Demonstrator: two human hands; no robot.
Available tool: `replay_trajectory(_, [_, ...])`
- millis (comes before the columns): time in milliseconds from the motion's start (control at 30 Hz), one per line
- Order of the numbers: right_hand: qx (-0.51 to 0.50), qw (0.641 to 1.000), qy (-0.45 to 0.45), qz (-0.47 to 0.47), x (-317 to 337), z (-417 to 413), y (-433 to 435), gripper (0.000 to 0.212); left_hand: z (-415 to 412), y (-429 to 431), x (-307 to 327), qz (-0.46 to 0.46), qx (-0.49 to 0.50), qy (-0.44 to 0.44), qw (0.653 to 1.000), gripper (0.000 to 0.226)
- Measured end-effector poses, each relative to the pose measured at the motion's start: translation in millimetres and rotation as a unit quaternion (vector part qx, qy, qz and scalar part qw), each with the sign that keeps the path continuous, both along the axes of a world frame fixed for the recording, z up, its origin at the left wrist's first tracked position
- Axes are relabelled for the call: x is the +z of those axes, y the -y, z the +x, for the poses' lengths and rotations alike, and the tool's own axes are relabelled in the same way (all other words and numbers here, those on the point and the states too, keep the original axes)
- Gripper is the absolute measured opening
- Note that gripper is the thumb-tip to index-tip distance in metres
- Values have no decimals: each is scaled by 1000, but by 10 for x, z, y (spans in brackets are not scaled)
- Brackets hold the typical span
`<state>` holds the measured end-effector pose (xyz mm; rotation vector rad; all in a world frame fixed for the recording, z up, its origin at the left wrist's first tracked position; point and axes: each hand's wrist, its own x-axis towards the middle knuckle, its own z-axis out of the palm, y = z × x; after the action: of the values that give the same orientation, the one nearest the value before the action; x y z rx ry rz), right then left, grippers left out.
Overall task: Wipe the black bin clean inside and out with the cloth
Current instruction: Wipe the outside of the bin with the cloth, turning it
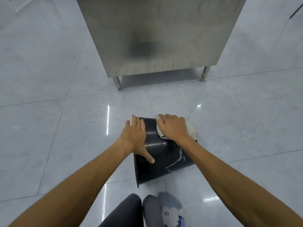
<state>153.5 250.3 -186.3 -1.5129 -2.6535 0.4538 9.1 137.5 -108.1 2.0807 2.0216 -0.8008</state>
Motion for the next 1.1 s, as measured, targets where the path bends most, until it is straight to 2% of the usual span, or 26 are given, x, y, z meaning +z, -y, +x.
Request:
replay_trajectory(133, [4,991,-67,120,-105,117,445,54,-190,-312,51,-17,-10,37,999,155])
replay_trajectory(267, [-14,984,-110,139,-186,227,699,53,-275,-409,48,-38,-6,66,997,144])
replay_trajectory(500, [-45,998,-31,-23,131,-38,21,55,-276,-459,188,-42,-28,80,996,125])
replay_trajectory(633, [-55,993,-9,-101,259,-205,-246,54,-183,-201,148,26,-107,1,994,145])
replay_trajectory(833, [-46,974,85,-206,210,-472,-470,55,89,372,-8,65,-69,7,995,149])
replay_trajectory(967, [-57,957,92,-270,8,-479,-322,56,91,527,-15,61,-24,24,998,153])
replay_trajectory(1100, [-65,956,87,-273,5,-459,-301,55,176,688,-67,99,-26,59,993,137])
